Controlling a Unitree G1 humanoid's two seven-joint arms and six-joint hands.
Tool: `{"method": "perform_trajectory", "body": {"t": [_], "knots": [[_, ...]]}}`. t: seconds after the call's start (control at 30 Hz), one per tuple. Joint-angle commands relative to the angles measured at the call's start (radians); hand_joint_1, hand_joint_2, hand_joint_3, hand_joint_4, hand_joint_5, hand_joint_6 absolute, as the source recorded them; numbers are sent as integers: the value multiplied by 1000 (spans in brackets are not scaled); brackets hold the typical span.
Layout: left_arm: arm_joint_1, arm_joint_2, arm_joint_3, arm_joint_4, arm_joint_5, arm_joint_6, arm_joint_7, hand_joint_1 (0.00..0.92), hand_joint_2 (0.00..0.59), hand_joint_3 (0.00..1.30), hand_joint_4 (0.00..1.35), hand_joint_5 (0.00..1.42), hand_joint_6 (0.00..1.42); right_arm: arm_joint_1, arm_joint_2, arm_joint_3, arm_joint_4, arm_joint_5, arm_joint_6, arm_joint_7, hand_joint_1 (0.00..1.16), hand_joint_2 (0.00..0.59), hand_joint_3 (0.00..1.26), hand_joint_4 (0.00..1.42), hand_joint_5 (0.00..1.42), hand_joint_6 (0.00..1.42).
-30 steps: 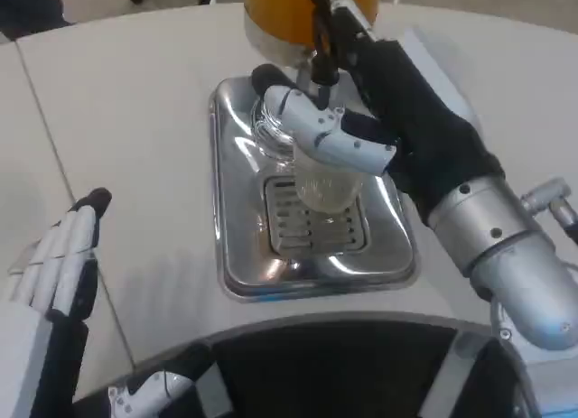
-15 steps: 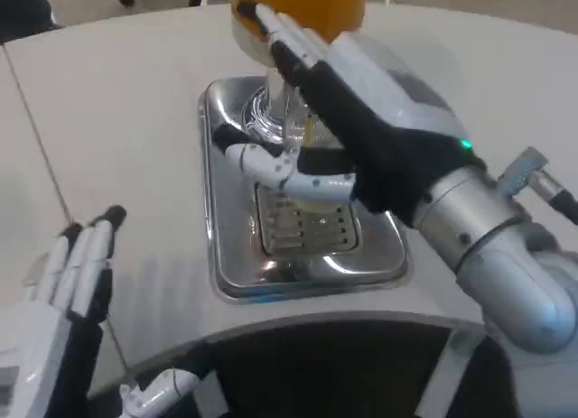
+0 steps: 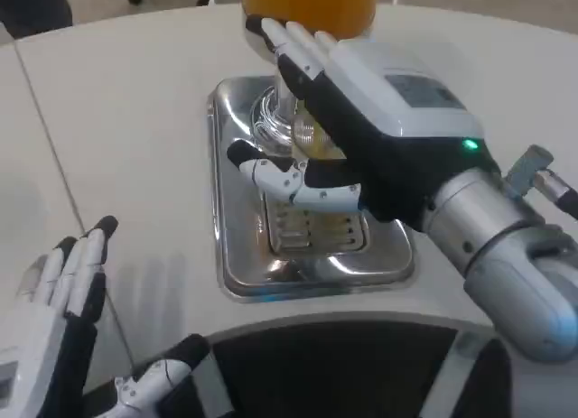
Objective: Grasp the cup under the faucet to collect the drink, then remove the cup.
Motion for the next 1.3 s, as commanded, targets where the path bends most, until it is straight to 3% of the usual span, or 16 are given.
{"method": "perform_trajectory", "body": {"t": [0.03, 0.5, 0.87, 0.97, 1.07, 1.3], "knots": [[-30, -4, -12, 32, -21, 8, -15, 0, 125, 0, 0, 0, 0, 6, 15, 5, 1, -13, -10, 74, 376, 414, 4, 0, 0, 32], [-228, -21, -123, 127, -5, 37, -33, 10, 109, 0, 0, 0, 0, 21, 100, -9, 18, -93, -35, 88, 343, 413, 4, 0, 0, 33], [-321, -52, -200, 167, 6, 88, -38, 20, 91, 0, 0, 0, 0, 49, 126, -55, 25, -103, -61, 86, 343, 418, 11, 0, 0, 33], [-348, -59, -215, 184, 6, 101, -34, 20, 90, 0, 0, 0, 0, 75, 140, -72, 16, -105, -69, 50, 347, 416, 13, 0, 0, 33], [-376, -67, -221, 204, 6, 113, -27, 20, 89, 0, 0, 0, 0, 94, 183, -120, 1, -73, -37, 30, 346, 419, 13, 0, 0, 33], [-394, -64, -219, 223, 0, 118, -23, 20, 88, 0, 0, 0, 0, 221, 261, -227, -88, -23, -58, -166, 349, 418, 14, 0, 0, 37]]}}
